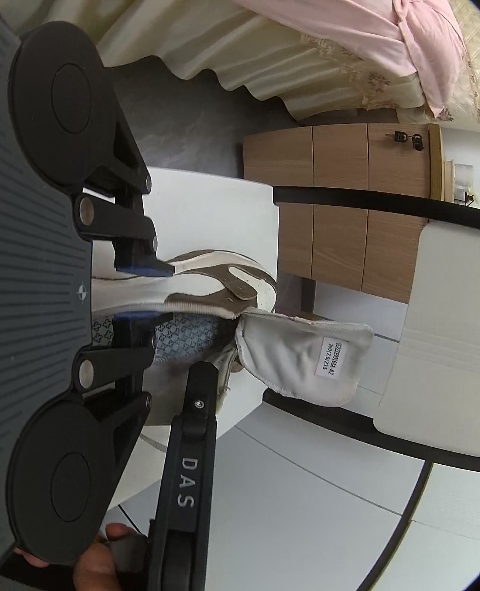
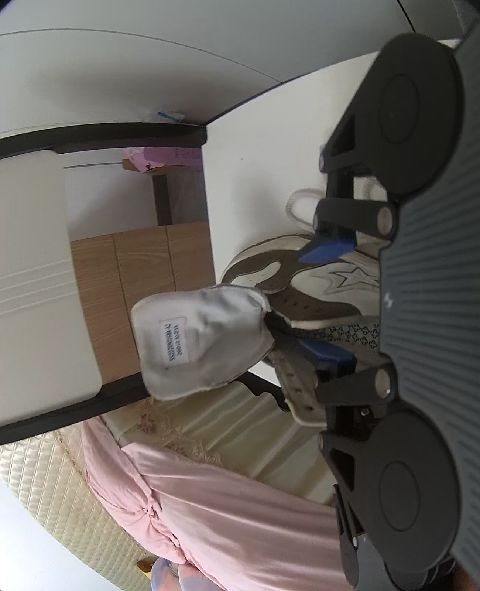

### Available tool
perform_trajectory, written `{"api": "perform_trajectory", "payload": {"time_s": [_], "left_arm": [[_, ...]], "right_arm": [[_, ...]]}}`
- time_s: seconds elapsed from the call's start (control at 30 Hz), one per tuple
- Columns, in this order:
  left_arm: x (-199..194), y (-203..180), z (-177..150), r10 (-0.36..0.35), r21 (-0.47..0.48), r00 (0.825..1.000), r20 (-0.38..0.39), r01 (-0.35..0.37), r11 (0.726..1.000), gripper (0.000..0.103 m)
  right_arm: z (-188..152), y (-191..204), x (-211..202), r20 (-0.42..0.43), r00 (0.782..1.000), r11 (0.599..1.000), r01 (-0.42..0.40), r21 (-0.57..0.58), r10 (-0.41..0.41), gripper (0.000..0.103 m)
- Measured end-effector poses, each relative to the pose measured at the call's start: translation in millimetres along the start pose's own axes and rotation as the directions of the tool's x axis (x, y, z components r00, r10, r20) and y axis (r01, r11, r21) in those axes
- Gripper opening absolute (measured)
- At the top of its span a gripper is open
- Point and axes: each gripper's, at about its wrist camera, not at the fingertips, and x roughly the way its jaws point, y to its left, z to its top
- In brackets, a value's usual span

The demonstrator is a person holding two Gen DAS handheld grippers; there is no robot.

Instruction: Lace up shoes with both hands

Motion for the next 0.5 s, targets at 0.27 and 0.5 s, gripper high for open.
{"api": "perform_trajectory", "payload": {"time_s": [0.27,0.5], "left_arm": [[-9,-6,-4,0.013,0.030,1.000,0.007,-0.013,0.999,0.011],[-24,-6,-9,0.006,0.061,1.000,0.012,-0.007,0.998,0.011]], "right_arm": [[-5,1,-3,-0.012,1.000,1.000,-0.018,0.017,0.018,0.020],[-10,3,-11,-0.026,0.999,0.998,-0.042,0.040,0.043,0.017]]}}
